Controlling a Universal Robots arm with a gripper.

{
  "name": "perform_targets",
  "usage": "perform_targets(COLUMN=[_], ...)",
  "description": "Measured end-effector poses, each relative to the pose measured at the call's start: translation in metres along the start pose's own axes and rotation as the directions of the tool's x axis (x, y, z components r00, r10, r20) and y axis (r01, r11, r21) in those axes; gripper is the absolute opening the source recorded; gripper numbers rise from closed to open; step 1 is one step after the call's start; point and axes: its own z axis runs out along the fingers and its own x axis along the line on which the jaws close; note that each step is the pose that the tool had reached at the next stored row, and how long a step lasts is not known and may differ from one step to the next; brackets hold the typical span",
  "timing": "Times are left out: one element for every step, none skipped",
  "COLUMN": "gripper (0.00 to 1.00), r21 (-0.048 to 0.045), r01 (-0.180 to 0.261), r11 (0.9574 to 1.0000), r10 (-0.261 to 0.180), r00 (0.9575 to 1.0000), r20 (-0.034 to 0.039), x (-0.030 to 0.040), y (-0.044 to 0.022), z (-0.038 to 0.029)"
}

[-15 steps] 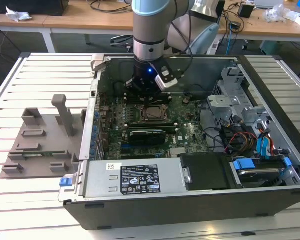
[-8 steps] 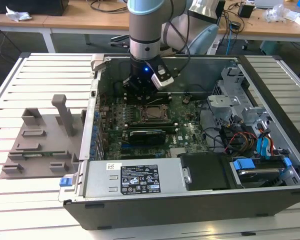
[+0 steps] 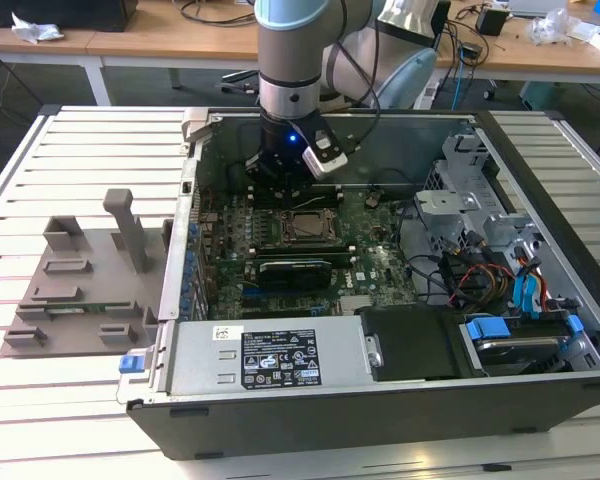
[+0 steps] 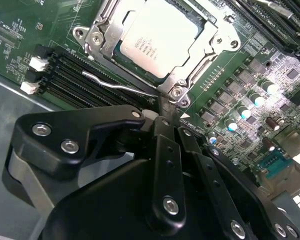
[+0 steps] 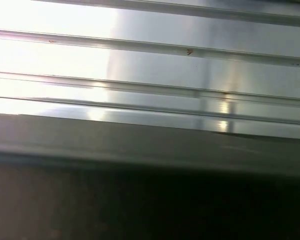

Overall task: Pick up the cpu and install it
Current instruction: 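Install the first cpu locking lever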

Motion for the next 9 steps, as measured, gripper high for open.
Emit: perform_targets(gripper=[0.11, 0.11, 0.11, 0.11, 0.11, 0.11, 0.11, 0.11, 0.11], r21=[-0.0006, -0.0007, -0.0008, -0.0007, -0.0008, -0.0008, -0.0009, -0.0009, -0.0009], r01=[0.0, 0.0, 0.0, 0.0, 0.0, 0.0, 0.0, 0.0, 0.0], r11=[1.0, 1.0, 1.0, 1.0, 1.0, 1.0, 1.0, 1.0, 1.0], r10=[0.0, 0.0, 0.0, 0.0, 0.0, 0.0, 0.0, 0.0, 0.0], r00=[1.0, 1.0, 1.0, 1.0, 1.0, 1.0, 1.0, 1.0, 1.0], r20=[-0.0001, -0.0001, -0.0002, -0.0004, -0.0005, -0.0007, -0.001, -0.0011, -0.0014], x=[-0.0001, -0.0004, -0.0008, -0.0016, -0.0024, -0.0032, -0.0048, -0.006, -0.0072], y=[0.0, -0.0001, -0.0002, -0.0003, -0.0003, -0.0004, -0.0005, -0.0006, -0.0007], z=[0.0, 0.0, 0.0, 0.0, 0.0, 0.0001, 0.0001, 0.0002, 0.0002])
